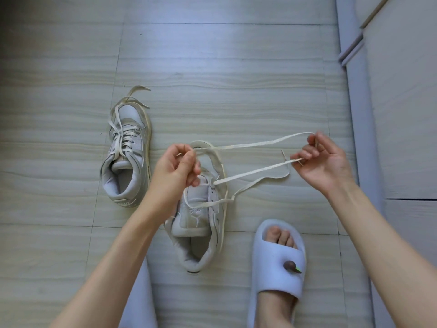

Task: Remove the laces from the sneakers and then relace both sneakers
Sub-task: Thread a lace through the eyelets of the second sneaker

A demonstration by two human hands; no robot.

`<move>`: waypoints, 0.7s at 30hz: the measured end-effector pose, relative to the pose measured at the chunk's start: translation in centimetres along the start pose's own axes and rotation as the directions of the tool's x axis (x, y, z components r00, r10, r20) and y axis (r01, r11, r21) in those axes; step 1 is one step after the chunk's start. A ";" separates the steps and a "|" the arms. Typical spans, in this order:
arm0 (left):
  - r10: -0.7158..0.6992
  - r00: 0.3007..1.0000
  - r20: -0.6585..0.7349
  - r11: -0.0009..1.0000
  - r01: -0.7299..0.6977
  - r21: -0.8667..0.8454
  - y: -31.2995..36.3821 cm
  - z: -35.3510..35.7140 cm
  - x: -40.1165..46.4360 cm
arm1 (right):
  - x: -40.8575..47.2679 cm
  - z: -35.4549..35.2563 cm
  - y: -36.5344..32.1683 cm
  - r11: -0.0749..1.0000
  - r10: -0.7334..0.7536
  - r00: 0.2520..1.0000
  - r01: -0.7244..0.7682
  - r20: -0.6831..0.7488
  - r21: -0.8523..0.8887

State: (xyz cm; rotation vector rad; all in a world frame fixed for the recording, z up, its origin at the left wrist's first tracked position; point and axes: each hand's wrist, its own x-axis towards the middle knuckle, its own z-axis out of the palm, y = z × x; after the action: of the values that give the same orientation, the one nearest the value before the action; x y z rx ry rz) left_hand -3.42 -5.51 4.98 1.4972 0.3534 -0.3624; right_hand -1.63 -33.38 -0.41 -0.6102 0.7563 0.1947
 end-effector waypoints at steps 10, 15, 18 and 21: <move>0.040 0.999 -0.010 0.632 -0.017 0.775 -2.9 -3.2 1.6 | 0.4 -1.4 -0.5 0.997 -0.029 0.998 0.025 -0.059 -0.074; 0.012 0.995 0.097 0.309 -0.096 0.946 -3.9 -2.2 1.4 | 0.2 -1.1 -0.4 0.989 -0.007 0.999 0.000 -0.051 -0.146; -0.025 0.997 0.071 0.229 -0.064 0.971 -3.4 -1.8 1.5 | 0.0 -1.3 -0.7 0.999 -0.028 0.994 0.025 -0.106 -0.031; -0.089 0.995 0.038 0.218 -0.017 0.976 -3.1 -1.5 2.1 | 0.0 -2.0 -0.5 1.000 -0.026 0.989 0.024 -0.143 -0.017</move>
State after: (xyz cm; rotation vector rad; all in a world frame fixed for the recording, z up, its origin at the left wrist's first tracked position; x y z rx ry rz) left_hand -2.96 -4.15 1.20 2.7700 0.0216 -0.7869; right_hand -2.61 -34.98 -1.35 -0.6528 0.8859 0.1342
